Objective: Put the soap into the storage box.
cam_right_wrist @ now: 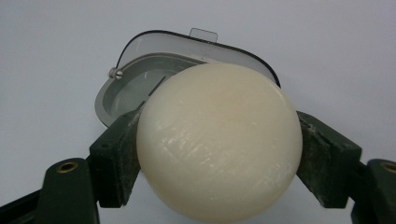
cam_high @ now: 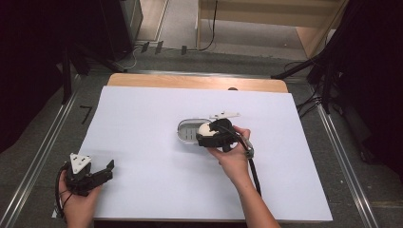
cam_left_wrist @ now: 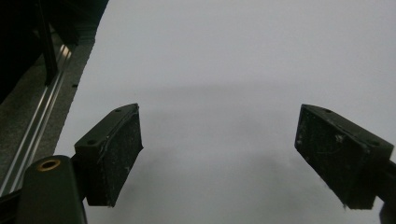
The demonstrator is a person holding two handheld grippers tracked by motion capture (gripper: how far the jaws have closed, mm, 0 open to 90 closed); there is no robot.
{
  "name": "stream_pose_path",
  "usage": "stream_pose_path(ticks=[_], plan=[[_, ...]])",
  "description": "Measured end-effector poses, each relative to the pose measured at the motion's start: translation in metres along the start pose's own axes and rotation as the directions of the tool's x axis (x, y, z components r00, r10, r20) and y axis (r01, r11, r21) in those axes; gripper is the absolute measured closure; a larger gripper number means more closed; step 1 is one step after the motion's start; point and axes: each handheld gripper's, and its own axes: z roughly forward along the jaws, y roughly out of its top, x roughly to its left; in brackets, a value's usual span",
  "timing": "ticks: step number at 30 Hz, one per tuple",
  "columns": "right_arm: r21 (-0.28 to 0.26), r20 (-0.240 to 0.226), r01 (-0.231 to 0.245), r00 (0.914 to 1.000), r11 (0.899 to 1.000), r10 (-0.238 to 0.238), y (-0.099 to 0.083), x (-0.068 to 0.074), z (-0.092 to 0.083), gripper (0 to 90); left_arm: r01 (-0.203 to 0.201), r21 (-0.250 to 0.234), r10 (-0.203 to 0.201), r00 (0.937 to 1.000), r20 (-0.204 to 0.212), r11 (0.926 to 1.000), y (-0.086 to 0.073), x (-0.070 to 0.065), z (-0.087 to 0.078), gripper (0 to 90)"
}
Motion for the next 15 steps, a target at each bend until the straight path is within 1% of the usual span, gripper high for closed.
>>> stream_pose_path(ticks=[7, 15], plan=[[0.002, -0.004, 0.001, 1.0, 1.0, -0.001, 0.006, 0.004, 0.004, 24.8, 0.0, -0.001, 0.0, 1.0, 0.0, 1.0, 0.0, 0.0, 0.0, 15.8], [0.013, -0.016, -0.009, 0.9998, 1.0, 0.009, 0.012, 0.009, 0.015, 24.9, 0.001, -0.001, -0.001, 1.0, 0.003, 1.0, 0.0, 0.0, 0.0, 15.8]])
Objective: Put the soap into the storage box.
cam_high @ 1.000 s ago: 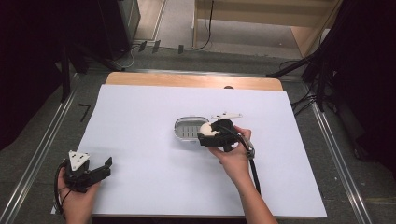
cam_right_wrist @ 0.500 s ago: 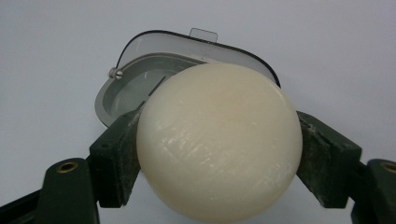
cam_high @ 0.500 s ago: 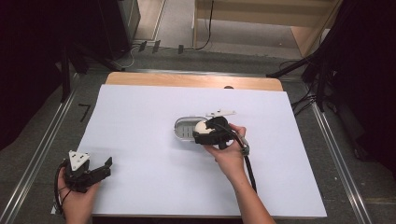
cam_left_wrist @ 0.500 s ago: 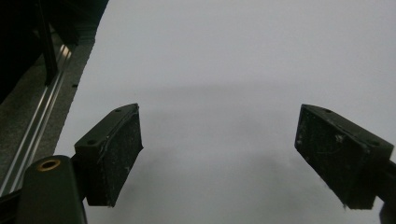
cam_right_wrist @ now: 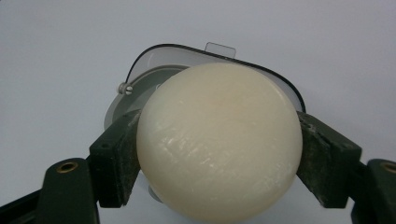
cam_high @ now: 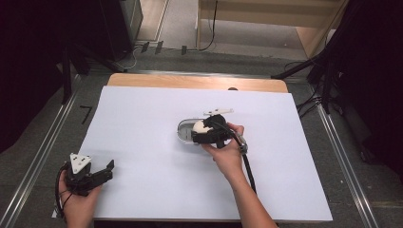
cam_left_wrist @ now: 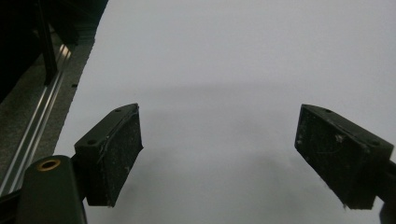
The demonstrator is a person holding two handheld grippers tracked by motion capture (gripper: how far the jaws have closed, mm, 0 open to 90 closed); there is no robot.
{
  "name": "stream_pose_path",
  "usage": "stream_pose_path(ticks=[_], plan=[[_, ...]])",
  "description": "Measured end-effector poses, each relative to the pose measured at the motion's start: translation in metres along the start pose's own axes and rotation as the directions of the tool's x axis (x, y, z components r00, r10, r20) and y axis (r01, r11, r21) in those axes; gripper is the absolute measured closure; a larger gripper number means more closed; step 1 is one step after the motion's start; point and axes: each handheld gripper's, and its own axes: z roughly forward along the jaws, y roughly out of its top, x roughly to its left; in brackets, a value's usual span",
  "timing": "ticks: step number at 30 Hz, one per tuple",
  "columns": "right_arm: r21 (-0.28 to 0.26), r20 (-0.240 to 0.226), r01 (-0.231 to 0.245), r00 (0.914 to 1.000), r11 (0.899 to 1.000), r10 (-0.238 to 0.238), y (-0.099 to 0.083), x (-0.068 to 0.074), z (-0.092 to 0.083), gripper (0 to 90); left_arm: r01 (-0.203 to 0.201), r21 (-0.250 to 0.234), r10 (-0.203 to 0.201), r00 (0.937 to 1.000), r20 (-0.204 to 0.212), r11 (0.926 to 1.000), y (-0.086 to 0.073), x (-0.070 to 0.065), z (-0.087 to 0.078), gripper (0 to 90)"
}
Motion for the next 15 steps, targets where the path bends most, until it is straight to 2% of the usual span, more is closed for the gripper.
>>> stream_pose_path(ticks=[15], plan=[[0.017, -0.005, -0.012, 0.9999, 1.0, 0.013, 0.009, 0.005, 0.016, 24.8, 0.001, 0.0, -0.001, 1.0, 0.001, 1.0, 0.0, 0.0, 0.0, 15.8]])
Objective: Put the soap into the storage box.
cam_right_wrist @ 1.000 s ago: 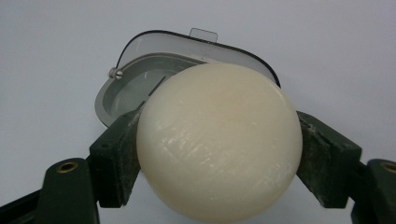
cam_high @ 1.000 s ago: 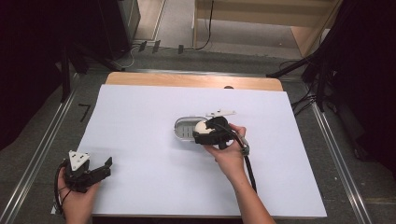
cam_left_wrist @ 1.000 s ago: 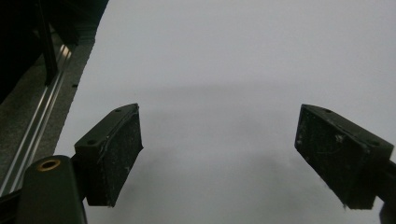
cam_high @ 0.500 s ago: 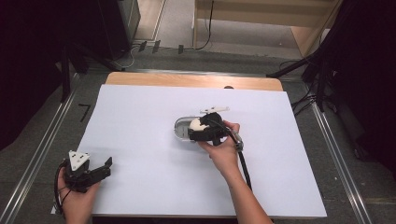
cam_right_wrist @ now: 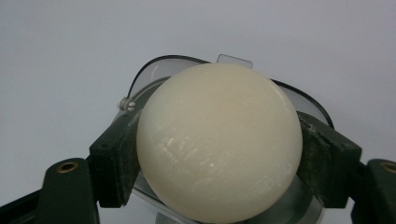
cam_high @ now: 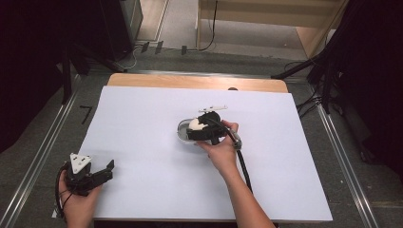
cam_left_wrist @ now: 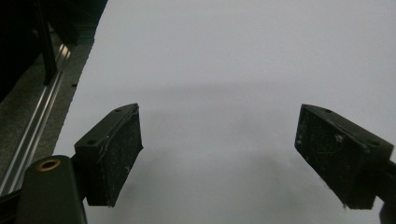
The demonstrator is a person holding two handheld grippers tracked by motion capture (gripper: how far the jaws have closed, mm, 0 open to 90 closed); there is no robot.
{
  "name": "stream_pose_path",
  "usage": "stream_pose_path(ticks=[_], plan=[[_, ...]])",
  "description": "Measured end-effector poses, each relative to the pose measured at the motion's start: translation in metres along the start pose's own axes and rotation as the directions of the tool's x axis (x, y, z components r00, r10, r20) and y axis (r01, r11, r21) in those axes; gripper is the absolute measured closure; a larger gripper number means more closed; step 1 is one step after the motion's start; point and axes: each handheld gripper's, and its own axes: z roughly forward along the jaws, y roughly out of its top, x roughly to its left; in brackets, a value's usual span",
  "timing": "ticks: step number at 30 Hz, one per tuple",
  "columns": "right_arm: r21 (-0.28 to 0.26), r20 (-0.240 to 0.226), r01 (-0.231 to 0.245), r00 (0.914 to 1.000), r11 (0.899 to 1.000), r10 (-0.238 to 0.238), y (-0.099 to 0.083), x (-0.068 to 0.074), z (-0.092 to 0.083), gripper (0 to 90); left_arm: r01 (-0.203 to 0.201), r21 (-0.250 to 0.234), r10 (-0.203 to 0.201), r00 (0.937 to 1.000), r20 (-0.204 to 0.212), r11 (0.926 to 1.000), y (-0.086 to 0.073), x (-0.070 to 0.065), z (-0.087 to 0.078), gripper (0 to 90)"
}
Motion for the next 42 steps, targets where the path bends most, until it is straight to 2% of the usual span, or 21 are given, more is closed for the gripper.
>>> stream_pose_path(ticks=[11, 23, 38, 39, 40, 42], plan=[[0.02, 0.011, -0.027, 0.9996, 0.999, 0.027, -0.001, -0.002, 0.01, 24.8, 0.002, 0.001, -0.002, 1.0, 0.0, 1.0, 0.0, 0.0, 0.0, 15.9], [0.037, 0.021, -0.028, 0.9994, 0.999, 0.027, -0.003, -0.003, 0.017, 24.8, 0.001, 0.001, -0.001, 1.0, 0.0, 1.0, 0.0, 0.0, 0.0, 15.8], [0.035, -0.007, -0.049, 0.9988, 0.998, 0.049, -0.004, -0.006, 0.018, 23.9, -0.004, 0.004, 0.004, 1.0, -0.002, 1.0, 0.0, -0.001, 0.001, 15.8], [0.028, -0.021, -0.047, 0.9987, 0.999, 0.047, -0.004, -0.007, 0.018, 21.1, -0.006, 0.004, 0.006, 1.0, -0.003, 1.0, 0.0, -0.001, 0.001, 15.8], [0.023, -0.055, -0.046, 0.9974, 0.999, 0.047, -0.004, -0.008, 0.016, 14.4, -0.009, 0.005, 0.009, 1.0, -0.003, 0.9999, 0.0, -0.001, 0.0, 15.8], [0.021, -0.05, -0.045, 0.9977, 0.999, 0.046, -0.004, -0.008, 0.015, 14.3, -0.009, 0.003, 0.009, 1.0, -0.003, 1.0, 0.0, -0.001, 0.0, 15.8]])
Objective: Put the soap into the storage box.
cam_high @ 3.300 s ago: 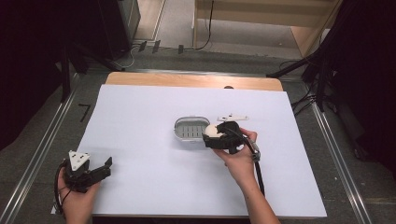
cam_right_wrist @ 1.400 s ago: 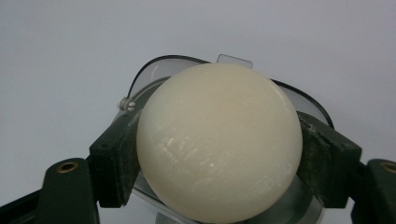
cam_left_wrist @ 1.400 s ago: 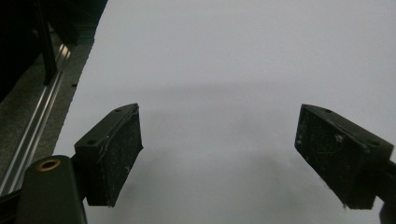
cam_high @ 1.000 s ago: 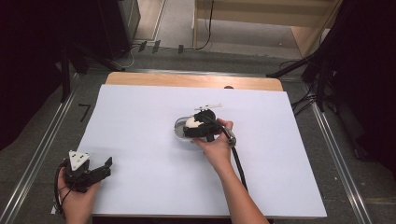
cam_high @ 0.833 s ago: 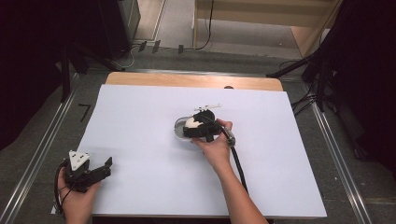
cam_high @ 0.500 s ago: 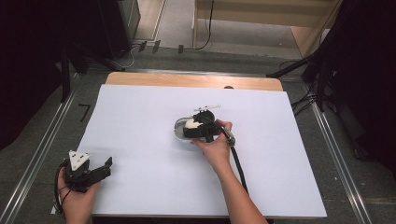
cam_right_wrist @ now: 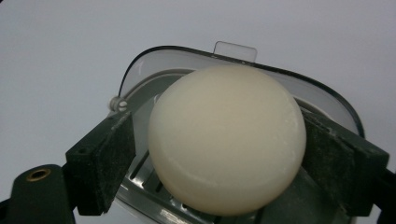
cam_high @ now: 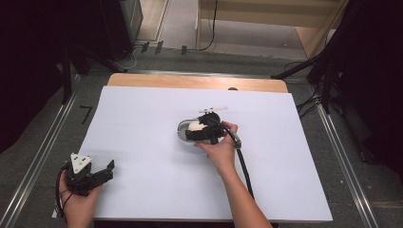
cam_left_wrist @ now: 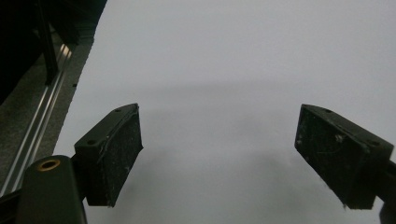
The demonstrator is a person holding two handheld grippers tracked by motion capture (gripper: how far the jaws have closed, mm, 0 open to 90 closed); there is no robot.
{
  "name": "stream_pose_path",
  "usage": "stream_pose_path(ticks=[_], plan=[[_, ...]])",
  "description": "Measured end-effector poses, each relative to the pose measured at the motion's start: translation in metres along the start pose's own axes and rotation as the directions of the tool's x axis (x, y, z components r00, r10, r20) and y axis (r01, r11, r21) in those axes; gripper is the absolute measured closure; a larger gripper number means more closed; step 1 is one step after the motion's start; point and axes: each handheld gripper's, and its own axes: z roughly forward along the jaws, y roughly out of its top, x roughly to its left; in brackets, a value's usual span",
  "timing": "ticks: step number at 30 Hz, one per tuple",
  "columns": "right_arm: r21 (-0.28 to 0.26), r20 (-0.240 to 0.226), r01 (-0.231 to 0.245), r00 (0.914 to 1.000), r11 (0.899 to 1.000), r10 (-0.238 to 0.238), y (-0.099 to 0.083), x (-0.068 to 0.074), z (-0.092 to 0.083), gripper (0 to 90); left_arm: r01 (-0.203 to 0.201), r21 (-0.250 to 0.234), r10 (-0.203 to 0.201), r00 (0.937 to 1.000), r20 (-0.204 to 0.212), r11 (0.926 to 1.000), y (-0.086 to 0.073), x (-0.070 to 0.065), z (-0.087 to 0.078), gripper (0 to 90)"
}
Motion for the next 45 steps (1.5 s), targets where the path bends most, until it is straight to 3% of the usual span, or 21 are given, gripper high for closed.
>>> stream_pose_path(ticks=[2, 11, 18, 32, 45], plan=[[-0.006, 0.02, -0.002, 0.9998, 1.0, 0.002, 0.0, -0.001, -0.002, 13.1, 0.0, -0.001, 0.0, 1.0, -0.001, 1.0, 0.0, 0.0, 0.0, 15.8], [-0.11, -0.043, -0.019, 0.999, 0.994, 0.015, 0.004, -0.007, -0.018, 6.1, -0.004, -0.003, 0.004, 1.0, -0.008, 1.0, 0.0, -0.001, 0.0, 15.9], [-0.167, -0.042, -0.026, 0.9989, 0.986, 0.019, 0.003, -0.012, -0.03, 5.6, -0.005, -0.004, 0.005, 1.0, -0.007, 1.0, 0.0, -0.001, 0.0, 15.9], [-0.201, -0.021, -0.023, 0.9996, 0.979, 0.019, -0.01, -0.034, -0.051, 2.1, -0.01, -0.004, 0.01, 0.9999, -0.014, 0.9999, 0.0, -0.002, 0.0, 15.8], [-0.207, 0.02, -0.051, 0.9982, 0.977, 0.056, -0.028, -0.06, -0.062, 0.2, -0.012, -0.003, 0.012, 0.9998, -0.015, 0.9999, 0.0, -0.002, 0.0, 15.9]])
